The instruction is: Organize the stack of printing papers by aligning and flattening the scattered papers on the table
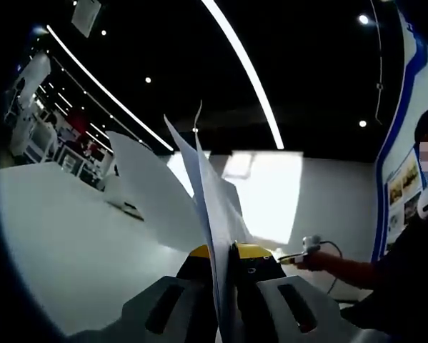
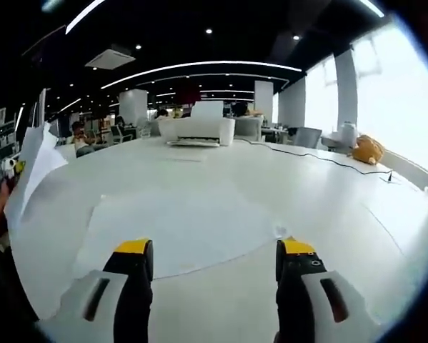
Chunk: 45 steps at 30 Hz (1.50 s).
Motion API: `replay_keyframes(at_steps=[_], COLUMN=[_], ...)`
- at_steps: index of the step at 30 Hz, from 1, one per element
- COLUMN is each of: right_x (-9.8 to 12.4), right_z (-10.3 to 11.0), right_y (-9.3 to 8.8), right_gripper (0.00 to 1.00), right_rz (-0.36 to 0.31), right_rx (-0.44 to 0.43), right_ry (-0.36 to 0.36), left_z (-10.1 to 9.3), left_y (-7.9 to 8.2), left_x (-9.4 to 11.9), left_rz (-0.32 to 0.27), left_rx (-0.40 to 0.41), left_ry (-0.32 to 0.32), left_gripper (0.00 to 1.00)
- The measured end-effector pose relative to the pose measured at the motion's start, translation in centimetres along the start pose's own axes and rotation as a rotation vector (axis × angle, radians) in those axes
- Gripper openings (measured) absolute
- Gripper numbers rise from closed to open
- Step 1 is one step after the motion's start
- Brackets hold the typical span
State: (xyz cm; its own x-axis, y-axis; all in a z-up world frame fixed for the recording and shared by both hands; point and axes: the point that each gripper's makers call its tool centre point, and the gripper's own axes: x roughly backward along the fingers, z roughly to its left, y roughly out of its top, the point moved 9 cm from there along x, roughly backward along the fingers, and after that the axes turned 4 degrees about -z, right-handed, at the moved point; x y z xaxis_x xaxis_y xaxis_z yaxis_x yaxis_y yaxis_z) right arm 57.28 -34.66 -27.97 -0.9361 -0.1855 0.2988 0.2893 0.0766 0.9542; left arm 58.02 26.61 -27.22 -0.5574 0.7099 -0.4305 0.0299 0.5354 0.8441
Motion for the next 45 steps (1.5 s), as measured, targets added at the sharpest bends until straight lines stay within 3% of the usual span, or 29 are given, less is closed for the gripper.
replay_keyframes(at_steps=[23,45], right_x=[-5.1,-7.2], right_z=[-4.6,-5.6], right_y=[-0.3,-1.0], right_gripper=[0.64,0.63], right_rz=[0.068,0.045], right_rx=[-0.031,-0.067], right_ry=[-0.037,-0.047], left_z=[-0.1,-0.2], left_y=[-0.1,-0.2], left_x=[-0.1,0.0], left_rz=[0.010,0.023], left_rx=[-0.003,-0.008], left_ry=[0.004,0.012], left_gripper=[0.07,0.07])
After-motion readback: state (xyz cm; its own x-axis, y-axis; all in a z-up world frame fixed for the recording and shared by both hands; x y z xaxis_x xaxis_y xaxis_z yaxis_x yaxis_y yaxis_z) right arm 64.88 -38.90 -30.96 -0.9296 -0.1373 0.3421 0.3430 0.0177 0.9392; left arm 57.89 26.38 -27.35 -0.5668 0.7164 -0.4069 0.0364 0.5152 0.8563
